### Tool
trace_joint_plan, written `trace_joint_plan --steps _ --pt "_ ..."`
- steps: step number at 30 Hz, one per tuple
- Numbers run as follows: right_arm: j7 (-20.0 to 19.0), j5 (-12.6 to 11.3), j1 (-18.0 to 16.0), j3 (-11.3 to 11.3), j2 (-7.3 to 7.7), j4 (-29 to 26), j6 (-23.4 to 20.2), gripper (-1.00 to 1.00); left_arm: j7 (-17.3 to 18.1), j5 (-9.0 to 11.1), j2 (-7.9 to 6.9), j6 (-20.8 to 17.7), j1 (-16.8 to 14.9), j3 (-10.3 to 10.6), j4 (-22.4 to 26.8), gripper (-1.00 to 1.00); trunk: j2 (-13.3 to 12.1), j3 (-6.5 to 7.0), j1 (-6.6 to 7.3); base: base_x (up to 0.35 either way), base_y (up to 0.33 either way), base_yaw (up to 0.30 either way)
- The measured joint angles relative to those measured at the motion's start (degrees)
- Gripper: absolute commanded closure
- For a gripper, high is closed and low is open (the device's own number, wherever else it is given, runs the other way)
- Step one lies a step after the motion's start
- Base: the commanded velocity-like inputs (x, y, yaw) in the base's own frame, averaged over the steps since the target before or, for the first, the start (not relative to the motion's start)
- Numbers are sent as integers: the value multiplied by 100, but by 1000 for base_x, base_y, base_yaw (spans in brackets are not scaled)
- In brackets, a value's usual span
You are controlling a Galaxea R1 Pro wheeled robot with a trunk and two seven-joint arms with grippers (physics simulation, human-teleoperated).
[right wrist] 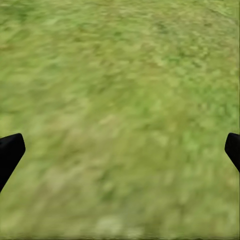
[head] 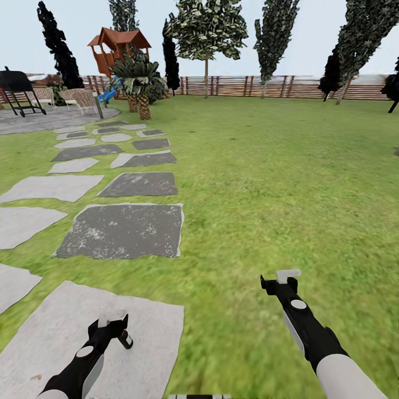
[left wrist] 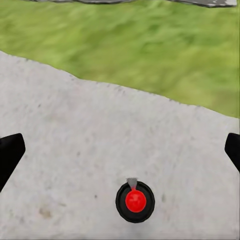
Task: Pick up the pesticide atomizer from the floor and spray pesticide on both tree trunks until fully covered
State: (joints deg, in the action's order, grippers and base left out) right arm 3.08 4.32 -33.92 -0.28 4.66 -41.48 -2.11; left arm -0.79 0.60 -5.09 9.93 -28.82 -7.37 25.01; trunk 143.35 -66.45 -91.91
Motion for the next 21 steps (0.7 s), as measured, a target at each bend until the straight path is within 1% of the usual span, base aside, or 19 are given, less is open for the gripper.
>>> trace_joint_plan --steps 12,14,17,21 --pt "0 -2 0 2 0 0 0 -100 0 -7 -1 25 0 0 -30 -100 16 -373 -31 0 0 0" --pt "0 -2 0 2 0 0 0 -100 0 -7 -1 120 1 4 -37 -100 19 -435 -36 0 0 0" --pt "0 -2 0 6 0 0 0 -100 0 -12 5 419 0 13 -71 -100 23 -529 -44 0 0 0" --pt "0 -2 0 10 0 0 0 -100 0 -15 7 566 0 16 -82 -100 28 -654 -54 0 0 0"
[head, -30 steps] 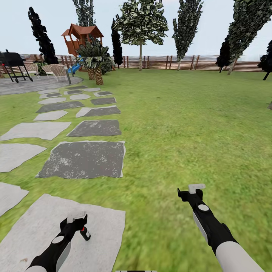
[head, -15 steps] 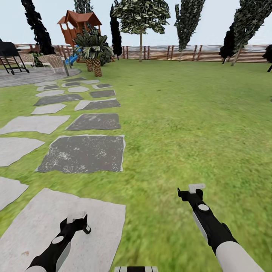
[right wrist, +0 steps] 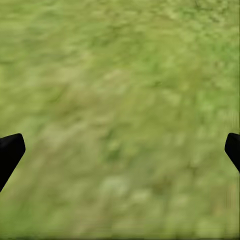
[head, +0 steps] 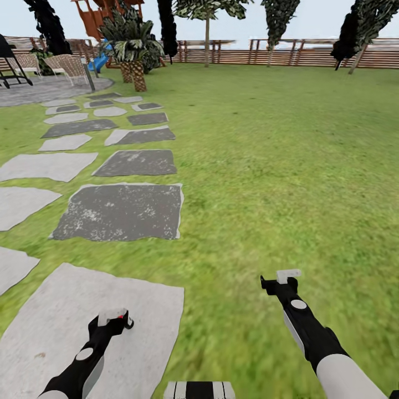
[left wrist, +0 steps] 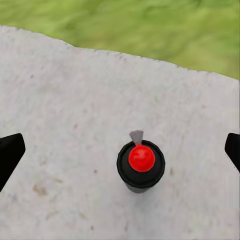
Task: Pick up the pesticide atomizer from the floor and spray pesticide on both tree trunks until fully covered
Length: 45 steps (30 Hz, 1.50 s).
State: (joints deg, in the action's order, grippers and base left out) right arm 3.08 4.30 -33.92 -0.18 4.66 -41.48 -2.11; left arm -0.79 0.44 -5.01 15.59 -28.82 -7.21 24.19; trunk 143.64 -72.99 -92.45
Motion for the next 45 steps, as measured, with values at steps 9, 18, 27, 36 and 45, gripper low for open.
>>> trace_joint_plan --steps 9,18,27,36,45 --pt "0 0 0 1 0 29 0 -100 4 -57 9 204 0 18 -8 -100 12 -281 -23 0 0 0" --pt "0 5 0 -1 0 51 0 -100 1 -62 9 336 0 18 -10 -100 19 -463 -36 0 0 0" --pt "-1 31 0 -11 -16 52 -5 -100 -9 -11 9 401 35 -47 -2 -100 21 -493 -39 0 0 0" --pt "8 28 0 -7 -83 53 -9 -100 -9 -65 3 456 35 81 6 -100 21 -493 -38 0 0 0" --pt "9 27 0 -8 -95 53 -9 -100 -9 -68 0 446 35 104 7 -100 28 -625 -54 0 0 0"
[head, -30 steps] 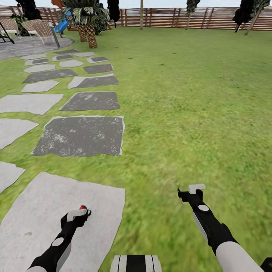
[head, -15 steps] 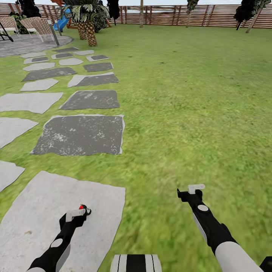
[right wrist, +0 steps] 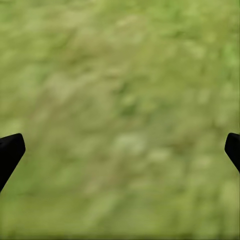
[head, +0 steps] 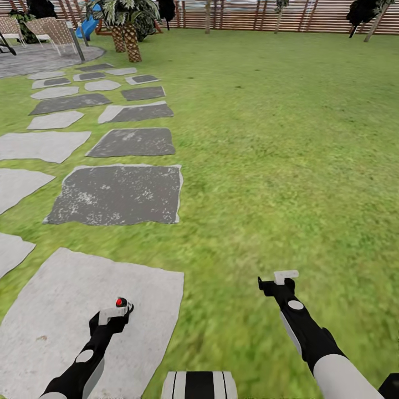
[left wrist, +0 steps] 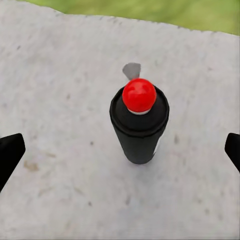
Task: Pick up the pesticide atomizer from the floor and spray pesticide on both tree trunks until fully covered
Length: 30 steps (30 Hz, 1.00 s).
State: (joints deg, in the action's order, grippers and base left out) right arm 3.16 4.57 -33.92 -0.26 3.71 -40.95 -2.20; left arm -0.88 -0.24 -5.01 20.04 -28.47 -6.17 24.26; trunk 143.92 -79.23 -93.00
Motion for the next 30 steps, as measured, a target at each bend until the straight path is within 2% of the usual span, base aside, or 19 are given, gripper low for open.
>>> trace_joint_plan --steps 11,21,30 --pt "0 0 0 0 -10 0 3 -100 0 -2 0 7 0 -15 0 -100 15 -242 -28 0 0 0" --pt "-1 0 0 0 -2 0 18 -100 0 -2 0 13 0 -24 0 -100 28 -387 -54 0 0 0" --pt "0 0 0 0 -6 0 15 -100 0 -3 0 21 0 -17 0 -100 28 -321 -54 0 0 0"
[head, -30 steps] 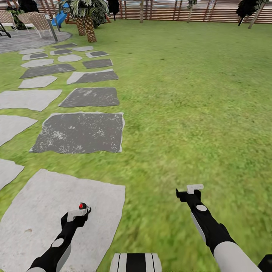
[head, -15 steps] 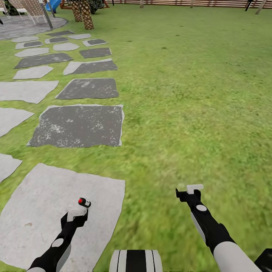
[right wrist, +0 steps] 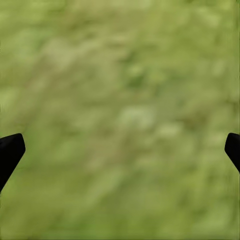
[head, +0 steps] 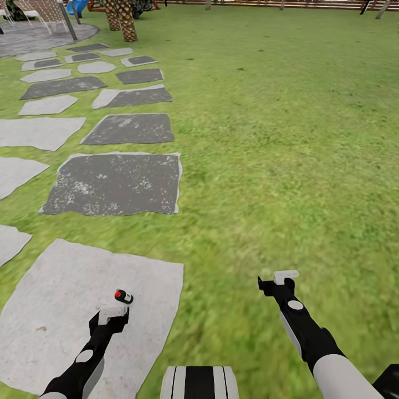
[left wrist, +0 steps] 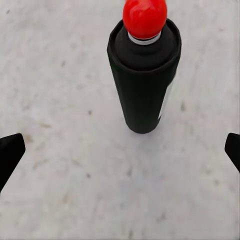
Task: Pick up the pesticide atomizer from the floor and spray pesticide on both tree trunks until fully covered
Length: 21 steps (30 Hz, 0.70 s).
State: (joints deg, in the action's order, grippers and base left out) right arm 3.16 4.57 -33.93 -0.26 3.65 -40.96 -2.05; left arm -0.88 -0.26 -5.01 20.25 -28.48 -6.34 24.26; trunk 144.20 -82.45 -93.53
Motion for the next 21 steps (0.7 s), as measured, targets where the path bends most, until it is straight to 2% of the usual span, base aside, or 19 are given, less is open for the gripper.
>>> trace_joint_plan --steps 21 --pt "0 0 0 0 -5 0 -6 -100 0 0 0 5 0 -4 0 -100 0 5 0 57 0 0"
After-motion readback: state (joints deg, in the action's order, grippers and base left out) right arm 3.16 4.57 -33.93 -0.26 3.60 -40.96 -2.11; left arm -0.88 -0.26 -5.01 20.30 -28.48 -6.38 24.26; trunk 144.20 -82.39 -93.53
